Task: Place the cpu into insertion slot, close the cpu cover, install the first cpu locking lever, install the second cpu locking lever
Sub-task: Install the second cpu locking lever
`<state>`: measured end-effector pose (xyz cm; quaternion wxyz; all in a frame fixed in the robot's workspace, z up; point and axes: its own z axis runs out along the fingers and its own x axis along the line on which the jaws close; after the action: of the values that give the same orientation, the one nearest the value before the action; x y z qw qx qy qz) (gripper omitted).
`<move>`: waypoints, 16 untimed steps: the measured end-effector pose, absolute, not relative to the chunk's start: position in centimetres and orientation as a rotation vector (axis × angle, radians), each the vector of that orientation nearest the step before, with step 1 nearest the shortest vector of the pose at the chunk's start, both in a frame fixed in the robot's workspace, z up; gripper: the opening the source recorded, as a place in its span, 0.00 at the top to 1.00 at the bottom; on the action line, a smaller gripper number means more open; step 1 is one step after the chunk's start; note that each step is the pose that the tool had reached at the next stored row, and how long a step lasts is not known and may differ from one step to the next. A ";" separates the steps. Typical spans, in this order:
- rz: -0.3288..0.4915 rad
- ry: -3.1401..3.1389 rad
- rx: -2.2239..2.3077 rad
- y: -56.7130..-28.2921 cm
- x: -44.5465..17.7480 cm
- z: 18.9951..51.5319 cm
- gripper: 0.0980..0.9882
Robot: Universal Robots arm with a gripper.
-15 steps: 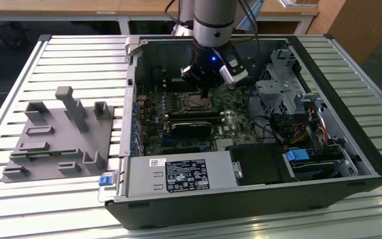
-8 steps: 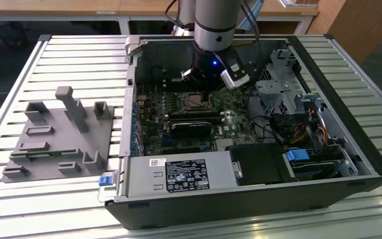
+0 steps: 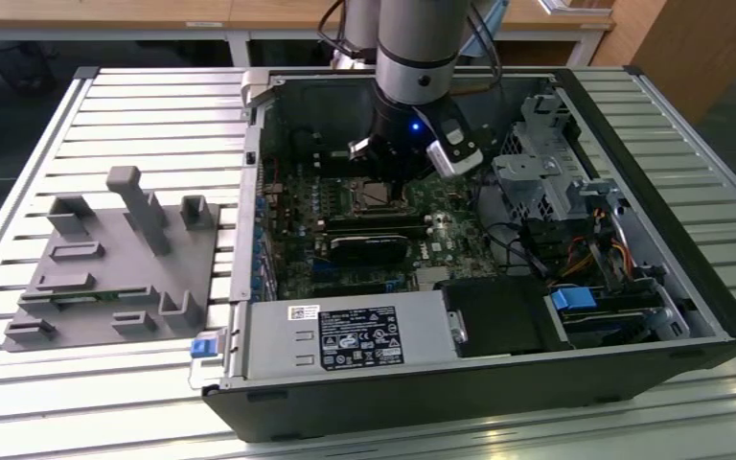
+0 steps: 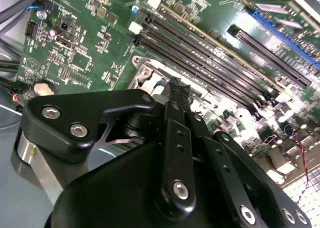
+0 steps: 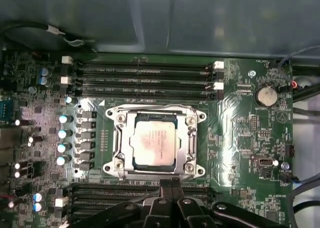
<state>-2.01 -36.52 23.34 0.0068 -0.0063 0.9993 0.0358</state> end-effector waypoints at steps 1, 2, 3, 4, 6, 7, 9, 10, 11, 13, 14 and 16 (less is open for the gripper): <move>0.112 3.126 -0.020 -36.6 -2.0 23.3 0.99; 0.112 3.126 -0.020 -36.7 -2.0 23.3 0.99; 0.113 3.126 -0.019 -36.7 -2.1 23.3 0.99; 0.113 3.126 -0.019 -36.7 -2.1 23.3 0.99; 0.114 3.126 -0.020 -36.7 -2.3 23.3 0.99; 0.115 3.126 -0.020 -36.8 -2.4 23.3 0.99; 0.118 3.126 -0.020 -36.9 -2.5 23.3 0.99; 0.122 3.126 -0.020 -36.9 -2.5 23.3 0.99; 0.130 3.125 -0.020 -37.0 -2.5 23.3 0.99; 0.152 3.124 -0.019 -37.2 -2.6 23.3 0.99; 0.164 3.124 -0.019 -37.2 -2.6 23.3 0.99; 0.182 3.122 -0.019 -37.4 -2.6 23.3 0.99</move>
<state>-2.62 -37.39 23.32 0.0069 -0.0061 0.9983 0.0581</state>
